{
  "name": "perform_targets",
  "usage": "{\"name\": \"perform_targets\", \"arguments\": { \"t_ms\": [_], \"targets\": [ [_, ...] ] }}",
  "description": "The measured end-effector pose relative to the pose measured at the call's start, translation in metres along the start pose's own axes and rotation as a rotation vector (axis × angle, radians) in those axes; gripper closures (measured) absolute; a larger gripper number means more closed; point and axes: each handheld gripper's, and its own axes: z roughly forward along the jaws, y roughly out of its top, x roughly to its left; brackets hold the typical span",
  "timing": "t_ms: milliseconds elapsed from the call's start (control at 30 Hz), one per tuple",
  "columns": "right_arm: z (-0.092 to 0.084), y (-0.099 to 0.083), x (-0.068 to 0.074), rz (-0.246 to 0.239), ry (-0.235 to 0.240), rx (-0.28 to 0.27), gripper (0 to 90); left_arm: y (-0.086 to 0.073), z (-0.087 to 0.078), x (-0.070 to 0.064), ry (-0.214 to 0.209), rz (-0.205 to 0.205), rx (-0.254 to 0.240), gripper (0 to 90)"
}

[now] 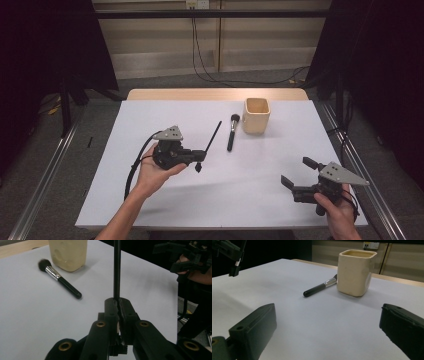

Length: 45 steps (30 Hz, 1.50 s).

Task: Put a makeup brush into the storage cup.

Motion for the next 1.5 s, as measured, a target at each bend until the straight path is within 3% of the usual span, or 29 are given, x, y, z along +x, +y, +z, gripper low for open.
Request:
{"name": "perform_targets", "arguments": {
  "t_ms": [300, 533, 1000, 1067, 1367, 1500],
  "targets": [
    [0.003, 0.002, 0.003, -0.006, 0.028, -0.001, 0.3, 0.004, 0.008, -0.011, -0.037, 0.075, 0.059, 86.2],
    [0.011, 0.009, 0.008, -0.019, 0.068, -0.007, 0.3, 0.007, 0.012, -0.015, -0.072, 0.073, 0.089, 86.3],
    [0.027, 0.022, 0.013, -0.024, 0.159, 0.008, 0.3, 0.014, 0.019, -0.023, -0.115, 0.079, 0.218, 86.2],
    [0.028, 0.025, 0.013, -0.014, 0.178, 0.020, 0.3, 0.015, 0.020, -0.023, -0.119, 0.077, 0.225, 86.2],
    [0.038, 0.032, 0.018, -0.056, 0.239, 0.085, 0.4, 0.022, 0.022, -0.025, -0.114, 0.115, 0.302, 86.2],
    [0.044, 0.037, 0.017, -0.033, 0.279, 0.117, 1.0, 0.024, 0.023, -0.029, -0.126, 0.118, 0.327, 86.2]
  ]
}}
